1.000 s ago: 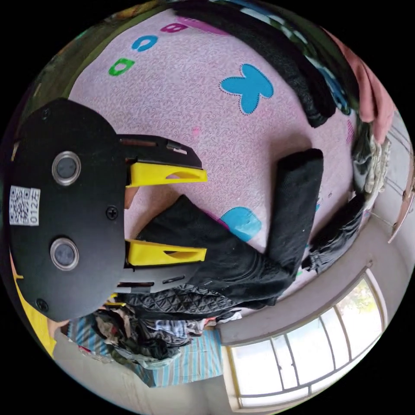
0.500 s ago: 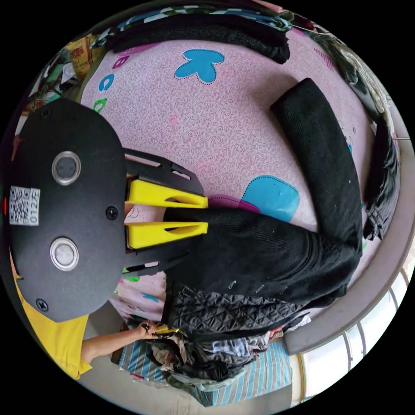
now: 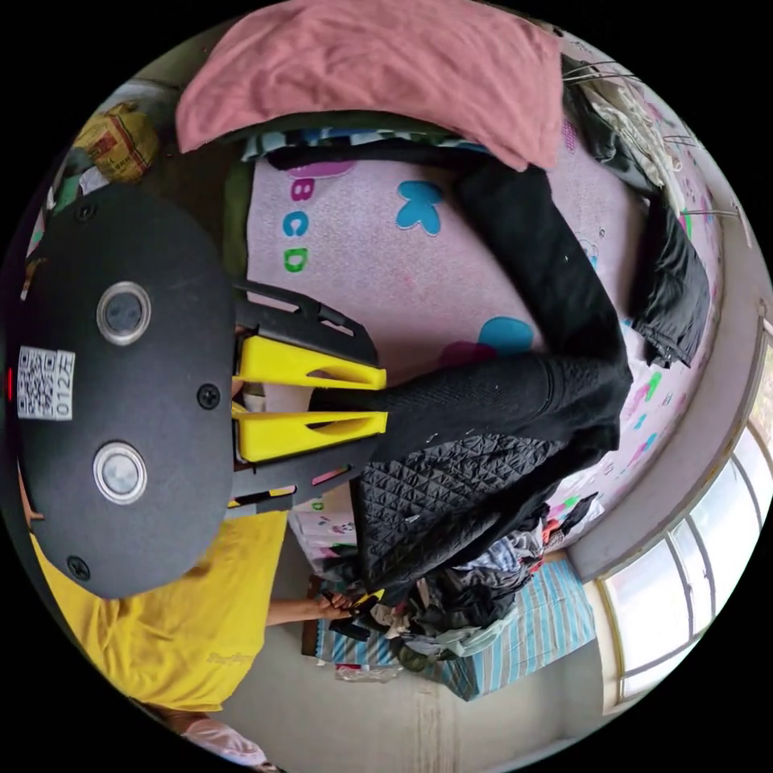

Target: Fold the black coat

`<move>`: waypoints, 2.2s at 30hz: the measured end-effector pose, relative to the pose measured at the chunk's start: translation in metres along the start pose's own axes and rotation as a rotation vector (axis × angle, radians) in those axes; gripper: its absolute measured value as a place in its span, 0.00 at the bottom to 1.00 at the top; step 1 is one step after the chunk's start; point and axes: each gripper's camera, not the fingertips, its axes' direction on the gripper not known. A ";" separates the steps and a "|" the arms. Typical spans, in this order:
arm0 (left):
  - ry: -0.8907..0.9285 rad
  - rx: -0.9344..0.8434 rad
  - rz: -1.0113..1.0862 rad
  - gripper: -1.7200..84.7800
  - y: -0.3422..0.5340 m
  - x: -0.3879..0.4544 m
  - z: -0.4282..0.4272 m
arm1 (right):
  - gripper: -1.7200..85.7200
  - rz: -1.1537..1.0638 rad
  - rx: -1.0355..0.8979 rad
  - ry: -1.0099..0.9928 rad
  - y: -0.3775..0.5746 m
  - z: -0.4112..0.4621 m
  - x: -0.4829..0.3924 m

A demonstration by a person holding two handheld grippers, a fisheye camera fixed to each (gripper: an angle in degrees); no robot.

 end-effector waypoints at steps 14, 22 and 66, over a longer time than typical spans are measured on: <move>0.086 -0.003 -0.330 0.08 0.168 -0.073 0.119 | 0.06 0.381 -0.099 0.125 0.141 0.069 0.006; -0.027 0.076 -0.372 0.10 0.189 -0.092 0.136 | 0.08 0.625 -0.112 0.447 0.147 0.090 -0.016; -0.376 -0.269 0.162 0.05 0.048 0.136 0.351 | 0.03 0.020 -0.310 -0.077 -0.186 0.370 -0.151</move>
